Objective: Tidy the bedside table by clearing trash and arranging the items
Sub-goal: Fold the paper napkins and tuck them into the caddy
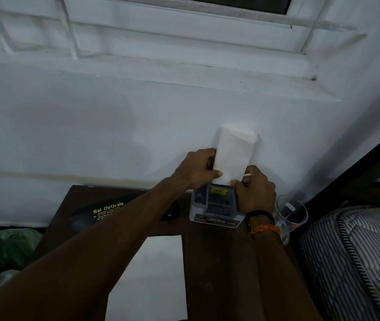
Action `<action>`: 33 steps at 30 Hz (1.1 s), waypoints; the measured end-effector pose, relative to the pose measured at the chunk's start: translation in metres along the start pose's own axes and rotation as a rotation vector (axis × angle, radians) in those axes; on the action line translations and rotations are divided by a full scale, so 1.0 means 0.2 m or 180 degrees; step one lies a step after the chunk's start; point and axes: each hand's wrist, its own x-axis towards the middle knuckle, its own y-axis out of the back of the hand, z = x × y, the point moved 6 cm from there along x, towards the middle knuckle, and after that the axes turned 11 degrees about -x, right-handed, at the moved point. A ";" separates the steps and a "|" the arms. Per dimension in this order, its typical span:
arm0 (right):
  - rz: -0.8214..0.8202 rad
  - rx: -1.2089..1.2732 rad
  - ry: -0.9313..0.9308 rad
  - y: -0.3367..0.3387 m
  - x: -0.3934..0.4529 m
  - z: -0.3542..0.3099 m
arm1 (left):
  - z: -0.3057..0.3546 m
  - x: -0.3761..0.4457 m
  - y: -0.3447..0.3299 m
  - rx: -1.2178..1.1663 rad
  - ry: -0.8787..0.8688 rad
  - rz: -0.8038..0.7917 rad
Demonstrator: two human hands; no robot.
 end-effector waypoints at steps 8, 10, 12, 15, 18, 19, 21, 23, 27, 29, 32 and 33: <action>-0.0049 -0.0102 0.0006 -0.05 0.01 0.02 | -0.03 0.00 -0.03 0.0428 0.0007 0.0081; -0.0089 -0.0086 0.0035 -0.06 0.01 0.01 | -0.04 0.01 -0.03 0.0485 0.0021 0.0159; -0.0138 -0.0027 0.0050 -0.06 0.01 0.00 | -0.04 0.01 -0.03 0.0528 0.0026 0.0208; -0.0124 0.0027 0.0037 -0.06 0.00 0.00 | -0.06 0.00 -0.03 0.0611 -0.0003 0.0313; -0.0091 0.0009 0.0003 -0.06 -0.02 -0.02 | -0.07 0.00 -0.05 0.0737 -0.0038 0.0435; -0.0059 -0.0050 -0.0007 -0.05 -0.02 -0.02 | -0.07 -0.01 -0.06 0.0791 -0.0041 0.0462; 0.0014 -0.0179 -0.0010 -0.06 -0.02 -0.02 | -0.07 -0.01 -0.07 0.0867 -0.0029 0.0502; 0.0066 -0.0260 0.0020 -0.07 -0.02 -0.02 | -0.08 -0.01 -0.07 0.0831 0.0001 0.0537; 0.0178 -0.0167 -0.0046 -0.05 -0.02 -0.01 | -0.09 0.00 -0.06 0.0709 0.0162 0.0522; 0.0177 -0.0039 -0.0122 -0.05 -0.02 0.00 | -0.10 0.02 -0.06 0.0672 0.0258 0.0453; 0.0151 -0.0014 -0.0144 -0.05 -0.03 -0.01 | -0.12 0.04 -0.06 0.0584 0.0408 0.0334; 0.0150 -0.0050 -0.0150 -0.04 -0.03 -0.01 | -0.12 0.04 -0.06 0.0555 0.0442 0.0300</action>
